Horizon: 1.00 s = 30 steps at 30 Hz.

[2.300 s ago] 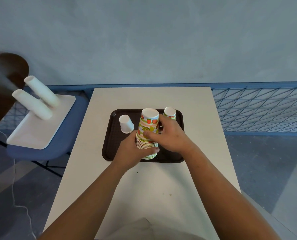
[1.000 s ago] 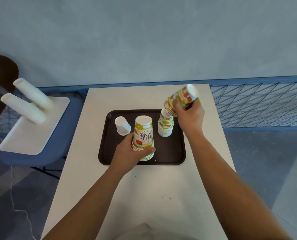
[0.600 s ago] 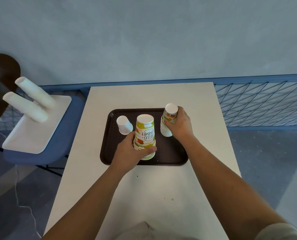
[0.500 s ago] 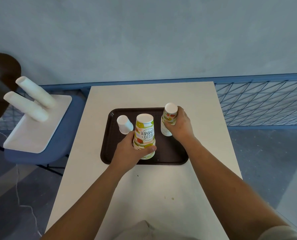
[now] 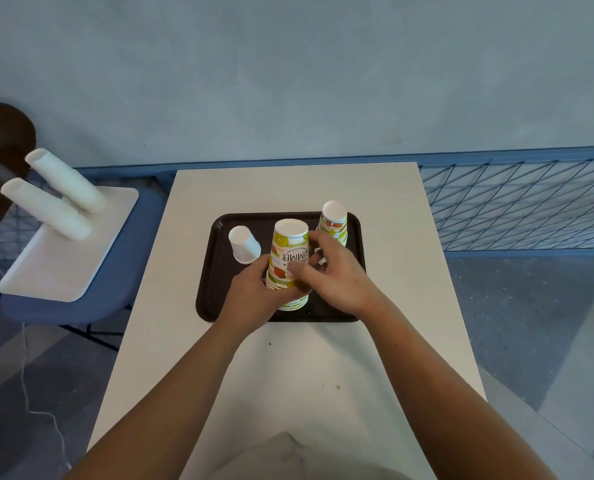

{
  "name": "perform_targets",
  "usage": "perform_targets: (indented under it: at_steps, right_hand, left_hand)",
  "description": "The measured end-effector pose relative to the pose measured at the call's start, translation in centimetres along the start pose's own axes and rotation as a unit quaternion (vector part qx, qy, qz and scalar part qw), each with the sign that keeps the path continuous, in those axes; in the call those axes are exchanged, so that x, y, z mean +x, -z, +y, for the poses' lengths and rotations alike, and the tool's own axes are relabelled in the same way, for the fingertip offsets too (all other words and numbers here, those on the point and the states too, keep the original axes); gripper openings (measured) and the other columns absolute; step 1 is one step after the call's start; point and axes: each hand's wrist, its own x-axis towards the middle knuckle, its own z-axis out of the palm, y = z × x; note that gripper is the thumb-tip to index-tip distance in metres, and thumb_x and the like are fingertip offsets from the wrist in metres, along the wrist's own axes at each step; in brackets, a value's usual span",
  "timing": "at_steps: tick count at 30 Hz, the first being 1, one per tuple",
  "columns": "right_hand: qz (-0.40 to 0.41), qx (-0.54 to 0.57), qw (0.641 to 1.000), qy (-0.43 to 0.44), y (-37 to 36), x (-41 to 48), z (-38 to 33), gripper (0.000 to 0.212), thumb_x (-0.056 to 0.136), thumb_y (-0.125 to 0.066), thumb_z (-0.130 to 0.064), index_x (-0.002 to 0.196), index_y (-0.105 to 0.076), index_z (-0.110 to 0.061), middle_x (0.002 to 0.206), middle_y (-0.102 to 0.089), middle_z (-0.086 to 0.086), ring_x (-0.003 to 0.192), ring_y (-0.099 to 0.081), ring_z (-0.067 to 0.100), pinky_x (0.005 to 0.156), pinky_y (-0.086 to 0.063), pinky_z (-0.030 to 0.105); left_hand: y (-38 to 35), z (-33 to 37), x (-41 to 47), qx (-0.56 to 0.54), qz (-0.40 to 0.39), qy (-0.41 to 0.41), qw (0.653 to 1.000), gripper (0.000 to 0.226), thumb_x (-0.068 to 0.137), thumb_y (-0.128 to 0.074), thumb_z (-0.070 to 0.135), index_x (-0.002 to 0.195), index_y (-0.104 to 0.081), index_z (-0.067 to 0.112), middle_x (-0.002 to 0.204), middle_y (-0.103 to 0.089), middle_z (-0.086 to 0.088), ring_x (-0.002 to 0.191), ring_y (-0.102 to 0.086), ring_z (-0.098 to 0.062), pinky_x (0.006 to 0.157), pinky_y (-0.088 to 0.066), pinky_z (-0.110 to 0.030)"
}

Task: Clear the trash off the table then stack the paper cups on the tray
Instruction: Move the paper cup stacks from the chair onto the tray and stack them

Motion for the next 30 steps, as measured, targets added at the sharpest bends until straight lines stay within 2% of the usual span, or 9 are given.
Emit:
perform_targets:
  at_steps: [3,6,9,13,16,20,25,30]
  right_hand:
    - [0.032,-0.052,0.998,0.010,-0.6,0.1,-0.4,0.058,0.086,-0.075,-0.050,0.133,-0.053,-0.023,0.115,-0.063,-0.011,0.096,-0.061,-0.002,0.076,-0.051,0.015]
    - [0.041,-0.074,0.996,0.019,-1.1,0.3,-0.2,0.054,0.084,-0.075,-0.053,0.125,-0.056,-0.023,0.115,-0.066,-0.007,0.103,-0.064,0.006,0.086,-0.058,0.028]
    - [0.040,-0.080,0.996,0.015,-1.3,0.3,-0.2,0.054,0.086,-0.074,-0.052,0.127,-0.056,-0.023,0.118,-0.067,-0.007,0.105,-0.065,0.008,0.089,-0.060,0.032]
    - [0.032,-0.066,0.997,0.019,-0.9,0.3,-0.4,0.053,0.086,-0.074,-0.052,0.128,-0.058,-0.024,0.116,-0.069,-0.009,0.104,-0.067,0.006,0.089,-0.061,0.033]
    - [0.027,-0.049,0.998,0.018,-0.6,0.2,-0.5,0.053,0.086,-0.074,-0.051,0.128,-0.058,-0.023,0.116,-0.069,-0.009,0.104,-0.068,0.007,0.089,-0.061,0.033]
    - [0.052,-0.028,0.998,0.015,-0.3,0.0,-0.9,0.048,0.086,-0.075,-0.049,0.124,-0.058,-0.024,0.113,-0.070,-0.011,0.100,-0.068,0.003,0.084,-0.060,0.026]
    - [0.098,0.011,0.995,0.008,-0.3,-0.1,-1.4,0.035,0.087,-0.076,-0.044,0.114,-0.057,-0.032,0.104,-0.066,-0.021,0.094,-0.066,-0.006,0.077,-0.053,0.012]
    - [0.166,0.080,0.983,-0.014,0.6,0.4,-1.3,0.041,0.088,-0.074,-0.046,0.120,-0.064,-0.022,0.108,-0.072,-0.014,0.095,-0.070,-0.003,0.077,-0.058,0.017]
  left_hand:
    - [-0.2,0.3,-0.1,0.012,0.002,-0.007,1.000,0.052,0.078,-0.088,0.033,0.121,-0.058,0.042,0.107,-0.069,0.024,0.102,-0.067,0.000,0.088,-0.050,-0.018]
    - [-0.1,0.4,-0.6,0.025,-0.004,-0.018,1.000,0.056,0.077,-0.089,0.033,0.120,-0.056,0.043,0.103,-0.067,0.030,0.098,-0.066,0.006,0.080,-0.046,-0.010]
    - [0.1,0.4,-1.2,0.022,-0.017,-0.026,0.999,0.066,0.071,-0.093,0.036,0.124,-0.053,0.044,0.106,-0.067,0.031,0.099,-0.066,0.010,0.078,-0.048,-0.006]
    - [0.2,0.0,-1.4,-0.002,-0.016,-0.029,0.999,0.082,0.068,-0.095,0.038,0.138,-0.053,0.039,0.118,-0.069,0.024,0.107,-0.067,0.003,0.092,-0.056,-0.019]
    - [0.3,-0.1,-1.5,-0.008,-0.016,-0.034,0.999,0.085,0.068,-0.095,0.040,0.141,-0.052,0.038,0.121,-0.069,0.022,0.110,-0.068,-0.001,0.099,-0.058,-0.030]
    - [0.4,-0.3,-1.3,-0.017,-0.017,-0.040,0.999,0.090,0.066,-0.097,0.042,0.143,-0.051,0.040,0.123,-0.071,0.017,0.113,-0.070,-0.008,0.100,-0.059,-0.040]
    - [0.2,-0.2,-1.3,0.011,-0.013,-0.026,1.000,0.075,0.069,-0.093,0.043,0.135,-0.057,0.035,0.115,-0.071,0.019,0.107,-0.070,-0.004,0.098,-0.057,-0.029]
    - [-0.4,-0.1,-0.7,0.046,-0.018,-0.014,0.999,0.070,0.070,-0.092,0.046,0.131,-0.062,0.031,0.114,-0.071,0.017,0.104,-0.069,-0.004,0.091,-0.055,-0.020]
